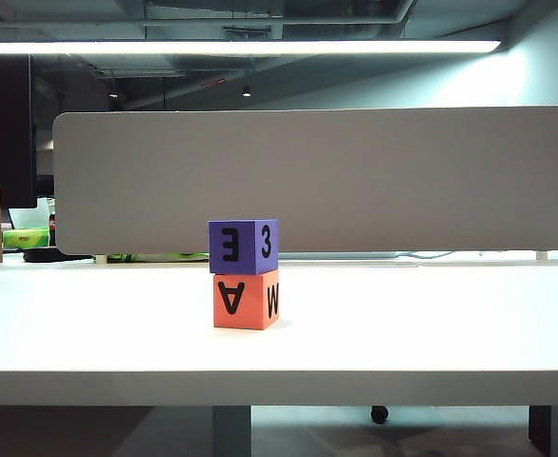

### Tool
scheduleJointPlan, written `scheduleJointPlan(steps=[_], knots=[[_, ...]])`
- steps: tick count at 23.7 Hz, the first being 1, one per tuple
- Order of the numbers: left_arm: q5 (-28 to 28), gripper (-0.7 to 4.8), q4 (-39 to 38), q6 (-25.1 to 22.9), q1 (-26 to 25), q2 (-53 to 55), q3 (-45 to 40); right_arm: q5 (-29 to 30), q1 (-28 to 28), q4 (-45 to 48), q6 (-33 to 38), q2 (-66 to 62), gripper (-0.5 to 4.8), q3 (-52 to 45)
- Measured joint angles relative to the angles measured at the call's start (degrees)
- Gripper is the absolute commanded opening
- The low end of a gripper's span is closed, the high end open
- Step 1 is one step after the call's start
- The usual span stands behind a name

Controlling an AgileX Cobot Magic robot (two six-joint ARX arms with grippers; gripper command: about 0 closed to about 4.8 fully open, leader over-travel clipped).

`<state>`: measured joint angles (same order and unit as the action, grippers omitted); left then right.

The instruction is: Stack the letter block on the right onto the letter block on the left.

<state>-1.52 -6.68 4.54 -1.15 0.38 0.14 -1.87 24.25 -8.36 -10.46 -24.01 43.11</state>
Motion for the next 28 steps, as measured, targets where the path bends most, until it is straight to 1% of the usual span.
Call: scheduleJointPlan(steps=[1,4,6,7,8,11,15,18,20,23,26,28], knots=[[0.0,-0.05,0.0,0.0,0.0,0.0,0.0,0.2,-3.7,0.6,0.1,3.0,-0.05,-2.1],[0.0,-0.05,0.0,0.0,0.0,0.0,0.0,0.4,-11.8,1.7,0.4,11.1,-0.05,-8.7],[0.0,-0.05,0.0,0.0,0.0,0.0,0.0,0.5,-16.0,2.9,1.7,15.2,-0.05,-13.0],[0.0,-0.05,0.0,0.0,0.0,0.0,0.0,0.6,-18.2,4.3,3.5,17.3,-0.05,-15.7],[0.0,-0.05,0.0,0.0,0.0,0.0,0.0,0.6,-22.0,4.8,6.7,21.3,-0.05,-19.8],[0.0,-0.05,0.0,0.0,0.0,0.0,0.0,0.6,-26.2,6.1,10.2,24.0,-0.05,-25.7],[0.0,-0.05,-0.1,0.0,0.0,0.0,0.0,0.5,-27.6,5.5,11.8,23.9,-0.05,-31.4],[0.0,-0.05,0.0,0.0,0.0,0.0,0.0,0.4,-28.1,6.6,12.0,23.9,-0.05,-34.3],[0.0,-0.05,-0.1,0.0,0.0,0.0,0.0,0.5,-28.0,7.3,12.0,23.9,-0.05,-38.4],[0.0,-0.05,0.0,0.0,0.0,0.0,0.0,0.5,-28.0,8.6,12.2,23.9,-0.05,-42.1],[0.0,-0.05,0.0,0.0,0.0,0.0,0.0,0.6,-28.0,8.7,13.0,23.9,-0.05,-42.8],[0.0,-0.05,0.0,0.0,0.0,0.0,0.0,0.6,-28.0,6.8,13.1,23.9,-0.05,-42.9]])
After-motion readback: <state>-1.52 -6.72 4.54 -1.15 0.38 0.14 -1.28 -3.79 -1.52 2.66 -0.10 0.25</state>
